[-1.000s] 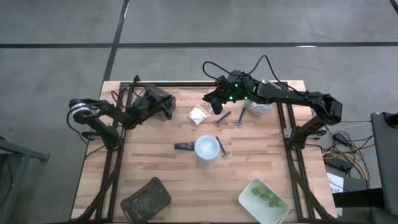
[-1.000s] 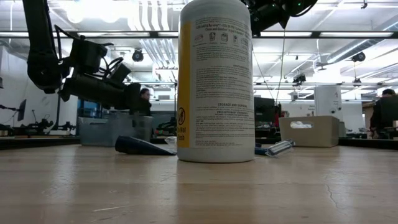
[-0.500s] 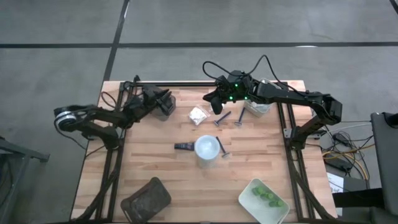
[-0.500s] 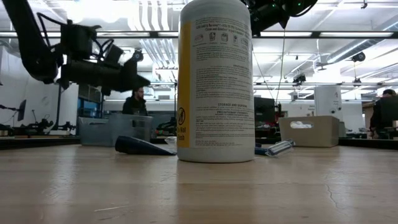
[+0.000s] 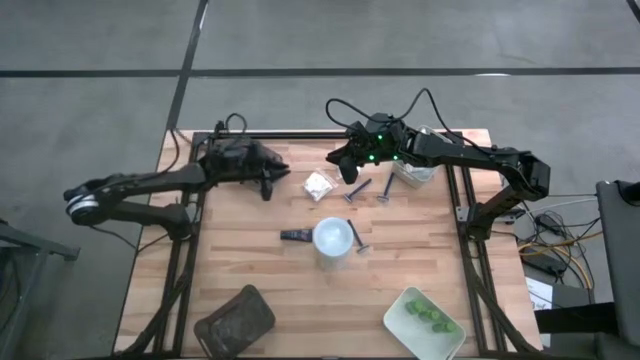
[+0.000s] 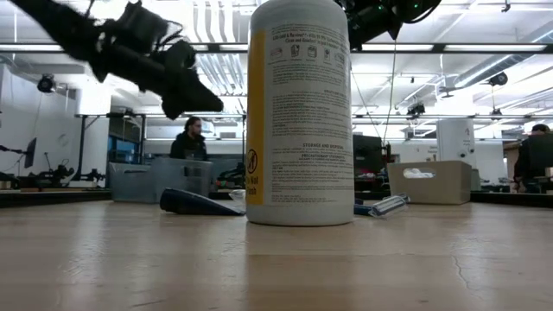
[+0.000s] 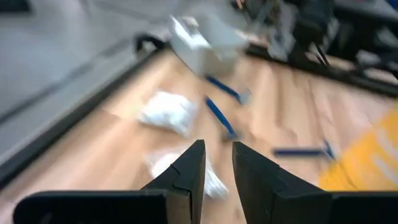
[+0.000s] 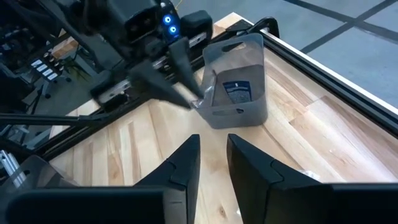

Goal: Pick & Place Travel size toiletries
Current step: Put the blue shave cream into the top black bin

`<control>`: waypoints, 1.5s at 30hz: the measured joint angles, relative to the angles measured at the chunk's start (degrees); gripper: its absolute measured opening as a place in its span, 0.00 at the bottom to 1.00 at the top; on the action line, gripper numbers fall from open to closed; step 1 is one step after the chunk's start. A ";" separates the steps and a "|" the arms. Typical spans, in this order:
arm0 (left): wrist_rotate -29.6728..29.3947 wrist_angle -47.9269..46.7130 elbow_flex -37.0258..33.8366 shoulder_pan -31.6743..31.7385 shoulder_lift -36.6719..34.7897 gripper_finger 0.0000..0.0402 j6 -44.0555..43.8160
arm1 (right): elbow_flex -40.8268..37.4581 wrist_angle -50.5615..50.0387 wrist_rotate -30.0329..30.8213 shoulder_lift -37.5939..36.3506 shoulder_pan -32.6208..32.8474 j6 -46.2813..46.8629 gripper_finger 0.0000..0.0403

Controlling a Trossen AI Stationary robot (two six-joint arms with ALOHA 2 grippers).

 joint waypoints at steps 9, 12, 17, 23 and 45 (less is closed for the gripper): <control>4.97 -25.76 13.40 -7.02 0.59 0.21 4.56 | -0.37 -0.75 -0.34 -1.59 -0.01 -5.00 0.29; 10.53 -26.95 14.04 -9.10 0.59 0.21 3.81 | -1.82 -0.70 -0.37 -3.27 0.00 -6.46 0.32; 12.93 -27.45 13.67 -12.52 0.82 0.21 -0.70 | -6.64 -0.69 -0.36 -7.27 0.00 -6.53 0.35; 12.49 -27.52 13.34 -14.63 3.98 0.21 -6.59 | -13.22 -0.32 -0.28 -11.92 0.02 -3.61 0.37; 14.62 -27.01 13.45 -17.18 20.30 0.21 -10.46 | -20.02 3.41 -0.66 -14.93 0.68 0.07 0.25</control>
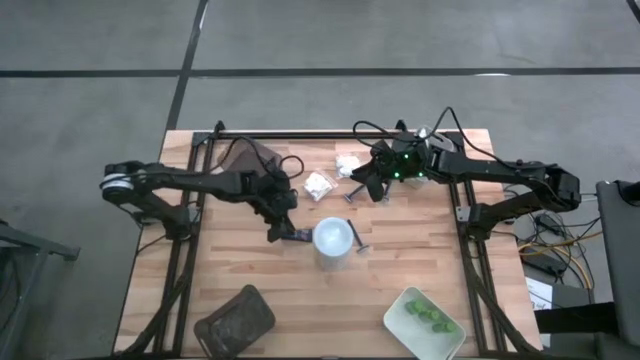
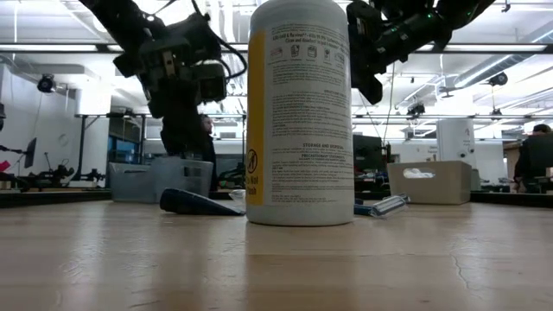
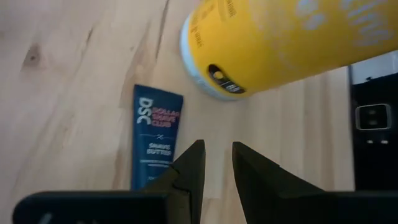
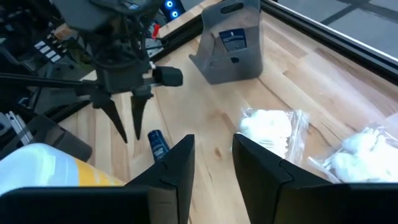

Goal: Pick & Place Travel size toiletries
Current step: Put the blue shave cream into the top black bin

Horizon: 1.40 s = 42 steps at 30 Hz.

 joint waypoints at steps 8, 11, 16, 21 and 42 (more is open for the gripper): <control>-3.62 0.07 0.00 -0.01 5.01 0.21 -0.01 | 0.00 -0.02 0.00 0.00 0.02 0.00 0.18; -3.68 0.09 0.00 -0.02 6.53 0.21 0.25 | 0.00 -0.02 0.00 0.00 0.11 0.00 0.16; -3.70 0.50 0.00 -0.07 7.76 0.21 2.39 | 0.00 -0.02 -0.02 0.00 0.22 0.00 0.12; -3.35 1.49 0.02 -0.07 7.70 0.21 2.52 | 0.00 -0.02 -0.02 0.00 0.22 0.00 0.11; -0.64 2.45 0.04 -0.20 7.64 0.43 -0.20 | 0.00 0.02 0.02 0.00 0.22 -0.04 0.25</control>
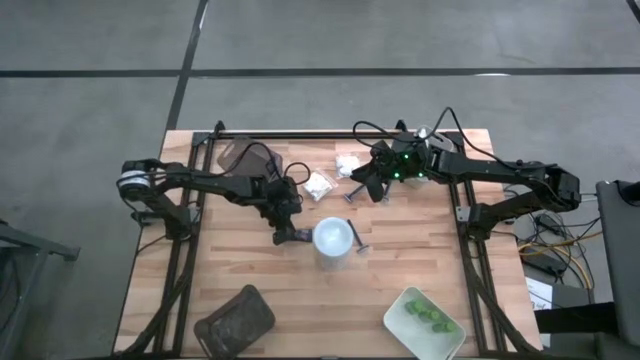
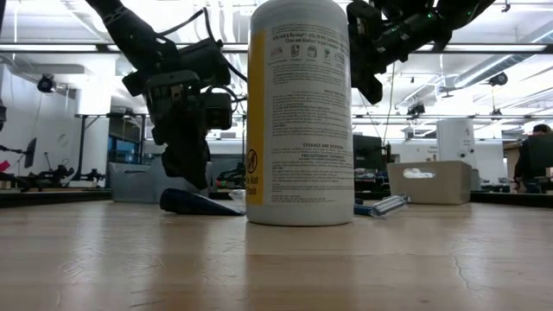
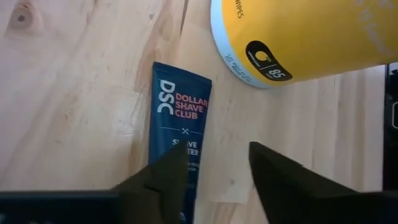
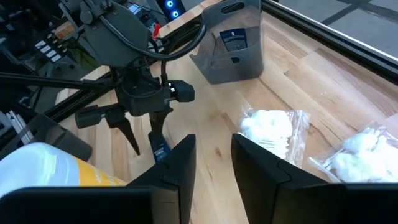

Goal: Pick & Place Travel size toiletries
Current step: Put the blue shave cream into the top black bin

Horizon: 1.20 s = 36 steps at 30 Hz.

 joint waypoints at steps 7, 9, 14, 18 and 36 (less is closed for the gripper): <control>-4.81 1.01 0.00 -0.84 0.00 0.59 6.42 | 0.00 0.02 0.02 0.00 0.00 -0.04 0.29; -6.21 1.01 0.00 -1.48 0.00 0.60 7.97 | 0.00 0.02 0.04 0.00 0.00 -0.04 0.29; -9.02 0.54 -0.02 -4.69 0.36 0.60 12.74 | 0.00 0.01 0.07 0.00 0.00 -0.02 0.31; -20.77 -1.87 -0.07 -7.98 0.68 0.60 17.12 | 0.00 0.02 0.31 0.00 0.00 -0.02 0.33; -26.75 -2.21 -0.20 -9.40 0.70 0.38 17.87 | 0.00 0.00 0.63 0.00 -0.01 -0.19 0.24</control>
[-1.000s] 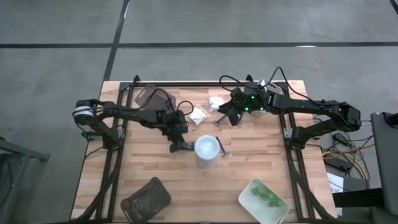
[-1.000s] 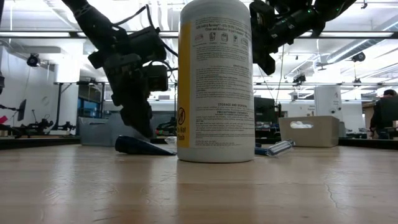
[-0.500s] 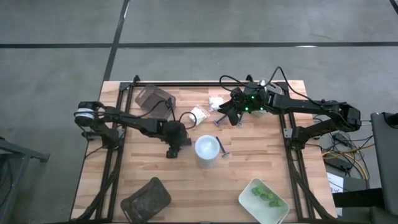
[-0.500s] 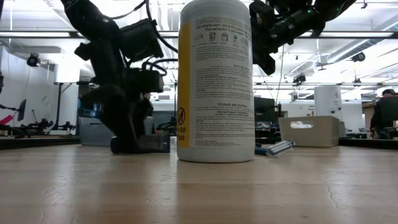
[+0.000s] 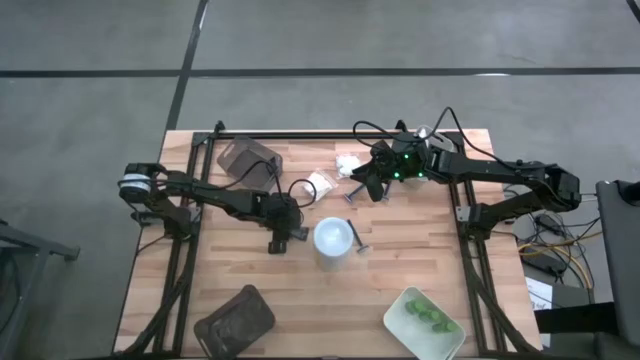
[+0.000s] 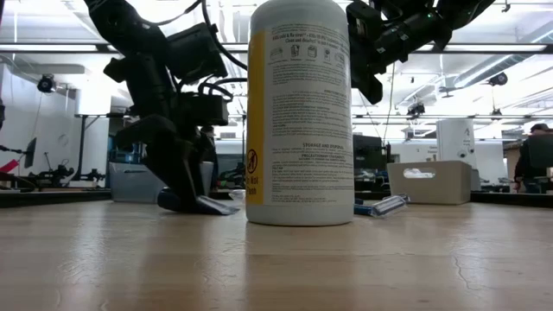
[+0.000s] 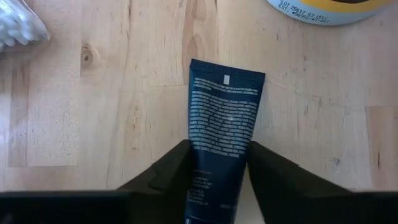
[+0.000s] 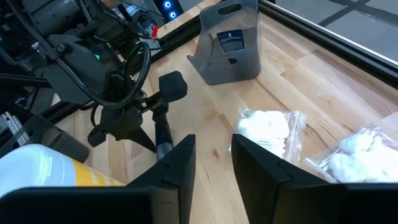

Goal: Pick & Place Travel size toiletries
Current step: Put the blue shave cream into the top black bin

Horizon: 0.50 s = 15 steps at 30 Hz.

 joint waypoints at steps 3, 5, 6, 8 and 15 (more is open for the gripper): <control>-0.04 -0.11 0.00 0.00 0.00 0.28 -0.34 | 0.00 0.00 0.00 0.00 0.00 0.00 0.21; -0.02 -0.22 0.00 0.00 0.00 0.22 -0.99 | 0.00 0.00 -0.01 0.00 -0.01 0.01 0.19; -0.02 -0.23 0.00 0.00 -0.04 0.20 -1.37 | 0.00 0.00 -0.01 0.00 0.00 0.01 0.18; -0.04 -0.26 0.00 0.00 -0.07 0.17 -2.13 | 0.00 0.00 -0.02 0.00 -0.01 0.00 0.16; 0.04 -1.41 1.63 0.09 -0.46 0.15 -5.85 | 0.00 0.00 -0.09 0.01 0.00 0.22 0.11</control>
